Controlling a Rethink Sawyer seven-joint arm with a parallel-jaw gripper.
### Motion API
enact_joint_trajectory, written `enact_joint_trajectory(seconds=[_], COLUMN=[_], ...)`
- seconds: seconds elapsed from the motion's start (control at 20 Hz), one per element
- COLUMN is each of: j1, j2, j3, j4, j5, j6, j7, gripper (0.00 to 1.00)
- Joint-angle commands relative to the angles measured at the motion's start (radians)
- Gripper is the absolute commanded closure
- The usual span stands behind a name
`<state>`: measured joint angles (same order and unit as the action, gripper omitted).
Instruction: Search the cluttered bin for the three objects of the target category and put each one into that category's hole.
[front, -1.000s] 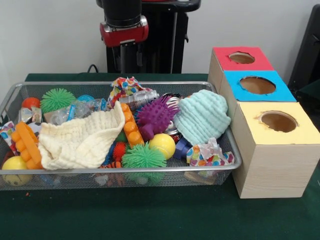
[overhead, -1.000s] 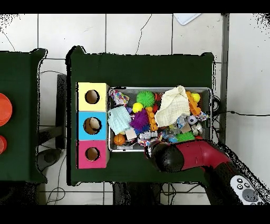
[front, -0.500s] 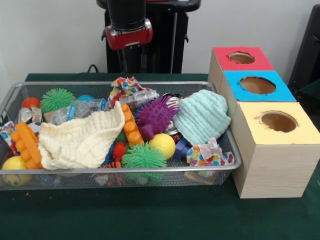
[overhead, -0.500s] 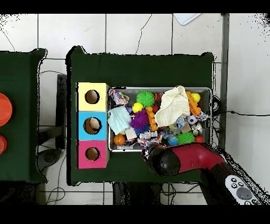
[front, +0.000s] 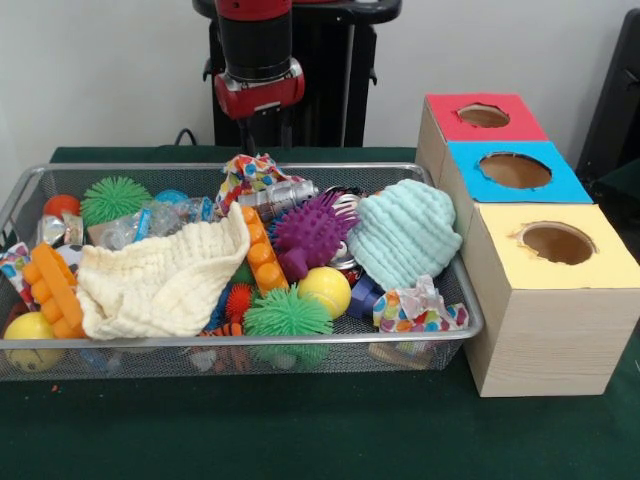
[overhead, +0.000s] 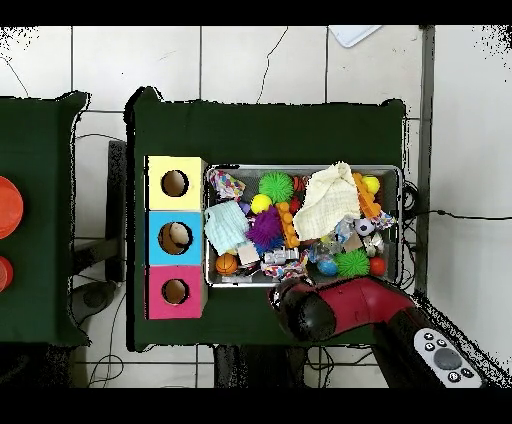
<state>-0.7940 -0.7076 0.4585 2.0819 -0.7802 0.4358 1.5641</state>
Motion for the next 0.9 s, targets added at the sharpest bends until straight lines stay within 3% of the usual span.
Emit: enact_joint_trajectory(seconds=[0.05, 0.7, 0.9], j1=[0.008, 0.011, 0.013], j2=[0.093, 0.137, 0.115], j3=[-0.059, -0.124, -0.101], j4=[-0.075, -0.117, -0.113], j5=[-0.101, -0.196, -0.187], j6=[-0.064, -0.07, -0.043], j7=[0.042, 0.012, -0.025], gripper=[0.0, 0.0, 0.0])
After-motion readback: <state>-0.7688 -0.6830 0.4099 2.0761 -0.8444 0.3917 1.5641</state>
